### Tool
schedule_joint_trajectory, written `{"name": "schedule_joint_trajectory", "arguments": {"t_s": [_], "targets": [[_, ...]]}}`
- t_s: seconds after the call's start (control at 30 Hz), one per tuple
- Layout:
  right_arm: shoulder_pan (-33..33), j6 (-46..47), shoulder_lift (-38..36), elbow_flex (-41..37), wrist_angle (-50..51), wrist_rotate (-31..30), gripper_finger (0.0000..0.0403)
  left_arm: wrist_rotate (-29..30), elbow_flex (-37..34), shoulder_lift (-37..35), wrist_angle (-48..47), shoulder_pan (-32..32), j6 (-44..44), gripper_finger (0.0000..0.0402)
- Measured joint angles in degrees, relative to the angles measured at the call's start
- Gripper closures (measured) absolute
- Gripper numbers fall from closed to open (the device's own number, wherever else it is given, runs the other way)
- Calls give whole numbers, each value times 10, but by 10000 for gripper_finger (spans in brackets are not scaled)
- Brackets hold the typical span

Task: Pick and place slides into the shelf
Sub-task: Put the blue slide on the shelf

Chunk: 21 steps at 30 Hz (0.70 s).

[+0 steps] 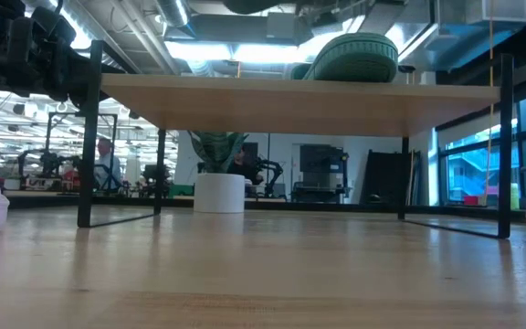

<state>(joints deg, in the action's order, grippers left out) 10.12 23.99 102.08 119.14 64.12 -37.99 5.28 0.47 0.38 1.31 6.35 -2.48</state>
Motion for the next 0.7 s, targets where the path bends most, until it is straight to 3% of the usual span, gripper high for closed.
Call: {"name": "schedule_joint_trajectory", "arguments": {"t_s": [0.33, 0.7], "targets": [[10, 134, 149, 149, 86, -29, 386, 0, 0, 0, 0, 0, 0, 235], [10, 347, 218, 155, 209, -55, 386, 0, 0, 0, 0, 0, 0, 235]]}}
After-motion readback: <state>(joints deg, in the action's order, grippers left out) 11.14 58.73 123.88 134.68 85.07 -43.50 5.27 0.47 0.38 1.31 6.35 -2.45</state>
